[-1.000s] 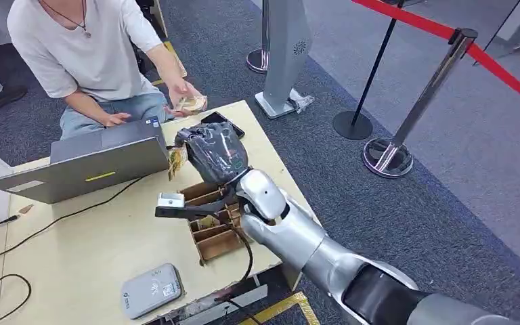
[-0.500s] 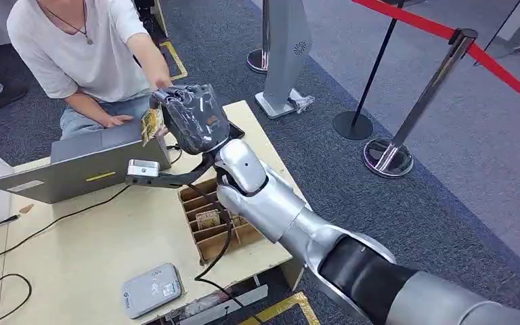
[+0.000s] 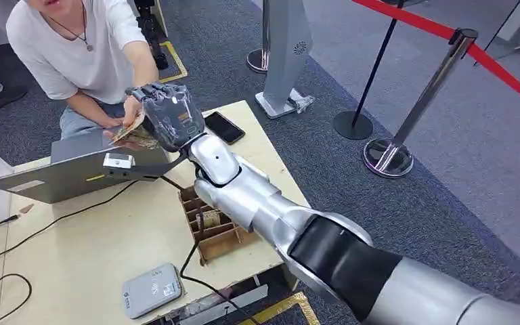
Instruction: Pass the card to the sensor for recognition and then transmit it.
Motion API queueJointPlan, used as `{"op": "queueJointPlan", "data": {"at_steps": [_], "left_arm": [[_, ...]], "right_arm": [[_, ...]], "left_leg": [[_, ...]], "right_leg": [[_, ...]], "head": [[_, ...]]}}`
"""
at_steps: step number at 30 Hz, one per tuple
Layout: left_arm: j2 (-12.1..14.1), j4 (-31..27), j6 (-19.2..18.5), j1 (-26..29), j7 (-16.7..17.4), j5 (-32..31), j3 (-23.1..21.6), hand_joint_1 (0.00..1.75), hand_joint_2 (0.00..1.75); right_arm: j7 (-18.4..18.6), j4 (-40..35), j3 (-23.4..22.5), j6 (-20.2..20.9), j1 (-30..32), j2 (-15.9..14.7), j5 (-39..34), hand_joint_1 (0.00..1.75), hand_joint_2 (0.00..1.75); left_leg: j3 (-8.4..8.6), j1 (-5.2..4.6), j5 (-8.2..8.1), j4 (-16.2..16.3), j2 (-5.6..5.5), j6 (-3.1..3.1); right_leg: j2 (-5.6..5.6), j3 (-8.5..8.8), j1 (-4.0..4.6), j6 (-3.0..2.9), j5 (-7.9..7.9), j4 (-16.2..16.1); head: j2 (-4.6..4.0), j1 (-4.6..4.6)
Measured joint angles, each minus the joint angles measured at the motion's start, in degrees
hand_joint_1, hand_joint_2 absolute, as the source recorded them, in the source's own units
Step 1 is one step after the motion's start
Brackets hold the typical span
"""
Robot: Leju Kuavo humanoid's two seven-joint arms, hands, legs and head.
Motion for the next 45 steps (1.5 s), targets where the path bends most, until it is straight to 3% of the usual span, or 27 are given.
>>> {"op": "queueJointPlan", "data": {"at_steps": [2, 3, 11, 17, 19, 23, 25, 27, 30, 34, 40, 45], "left_arm": [[0.0, 0.0, 0.0, 0.0, -0.1, 0.0, 0.0, 0.0, 0.0], [0.0, 0.0, 0.0, 0.0, -0.1, 0.0, 0.0, 0.0, 0.0], [0.0, 0.0, 0.1, 0.2, -0.1, 0.8, 0.0, 0.0, 0.0], [0.0, 0.0, 0.0, 0.8, -0.9, 1.6, 0.3, 0.0, 0.0], [0.0, 0.0, 0.0, 0.9, -1.1, 1.7, 0.5, 0.0, 0.0], [0.0, 0.0, 0.1, 1.0, -1.1, 1.9, 0.6, 0.0, 0.0], [0.0, 0.0, 0.0, 1.0, -1.1, 1.7, 0.6, 0.0, 0.0], [0.0, 0.0, 0.0, 1.0, -1.2, 1.7, 0.6, 0.0, 0.0], [0.0, 0.0, 0.0, 1.0, -1.4, 1.7, 0.6, 0.0, 0.0], [0.0, 0.0, 0.4, 1.0, -1.6, 2.2, 0.8, 0.0, 0.0], [-0.5, 0.0, 0.8, 0.9, -1.7, 2.6, 1.5, 0.0, 0.0], [-0.5, 0.0, 0.7, 0.9, -1.7, 2.6, 1.8, 0.0, 0.0]], "right_arm": [[-0.2, 1.4, 0.0, -0.4, -0.5, 0.3, 0.0, 0.0, 1.75], [-0.1, 2.0, 0.0, -0.5, -0.7, 0.4, 0.1, 0.0, 0.0], [0.1, 4.3, 0.0, -1.7, -1.4, 1.2, -0.1, 0.0, 0.0], [-5.7, 1.1, 0.0, -1.3, 1.1, 1.4, -7.3, 0.0, 0.0], [-9.7, -3.1, -0.4, 3.6, 4.3, 1.3, -15.6, 0.0, 0.0], [-18.0, -12.4, -1.8, 21.7, 11.8, 1.0, -41.9, 0.0, 0.0], [-21.8, -17.4, -2.7, 34.5, 15.9, 0.7, -58.9, 0.0, 0.0], [-24.1, -21.5, -3.1, 42.3, 19.5, 0.3, -70.7, 0.0, 0.0], [-25.0, -26.9, -3.3, 47.5, 24.5, -0.3, -80.2, 0.0, 0.0], [-26.2, -32.4, -3.1, 46.8, 29.3, -1.0, -81.7, 0.0, 0.0], [-27.7, -39.1, -2.0, 40.7, 35.9, -1.6, -76.6, 0.0, 0.0], [-29.1, -42.6, -0.8, 38.3, 40.5, -2.3, -73.7, 0.0, 0.0]], "left_leg": [[0.0, 0.0, 0.0, 0.0, 0.0, 0.0], [0.0, 0.0, 0.01, 0.0, 0.0, 0.01], [0.0, 0.0, 0.01, 0.0, -0.01, 0.01], [0.01, 0.0, 0.0, 0.0, 0.0, 0.01], [0.01, 0.0, -0.01, 0.0, 0.0, 0.0], [0.0, 0.0, -0.01, 0.0, -0.03, 0.0], [0.0, 0.0, -0.02, 0.0, -0.02, 0.0], [0.0, 0.0, -0.03, 0.0, -0.02, 0.01], [-0.01, 0.0, -0.06, 0.0, -0.02, -0.01], [0.0, 0.0, -0.06, 0.0, 0.0, -0.01], [0.01, 0.0, -0.05, 0.0, 0.0, -0.01], [0.0, 0.0, -0.06, 0.0, 0.0, -0.01]], "right_leg": [[0.0, 0.0, 0.0, 0.0, 0.0, 0.0], [-0.01, 0.0, 0.0, 0.0, 0.0, 0.0], [0.0, 0.0, 0.0, 0.0, 0.0, 0.0], [0.0, -0.01, 0.0, 0.0, -0.01, 0.0], [0.0, -0.02, 0.0, 0.0, -0.01, 0.0], [-0.01, -0.03, 0.0, 0.0, -0.02, 0.0], [-0.01, -0.03, 0.0, 0.0, -0.02, 0.0], [-0.01, -0.03, 0.0, 0.0, -0.03, 0.0], [-0.01, -0.03, 0.0, 0.0, -0.03, 0.0], [0.0, -0.03, 0.0, 0.0, -0.03, 0.0], [0.0, -0.03, 0.0, 0.0, -0.03, 0.0], [0.0, -0.03, 0.0, 0.0, -0.04, 0.0]], "head": [[0.0, 0.02], [0.0, 0.0], [0.0, 0.0], [0.0, 0.0], [0.0, 0.02], [0.0, 0.02], [0.0, 0.02], [0.0, 0.02], [0.0, 0.02], [0.0, 0.0], [0.0, 0.02], [0.0, 0.02]]}}
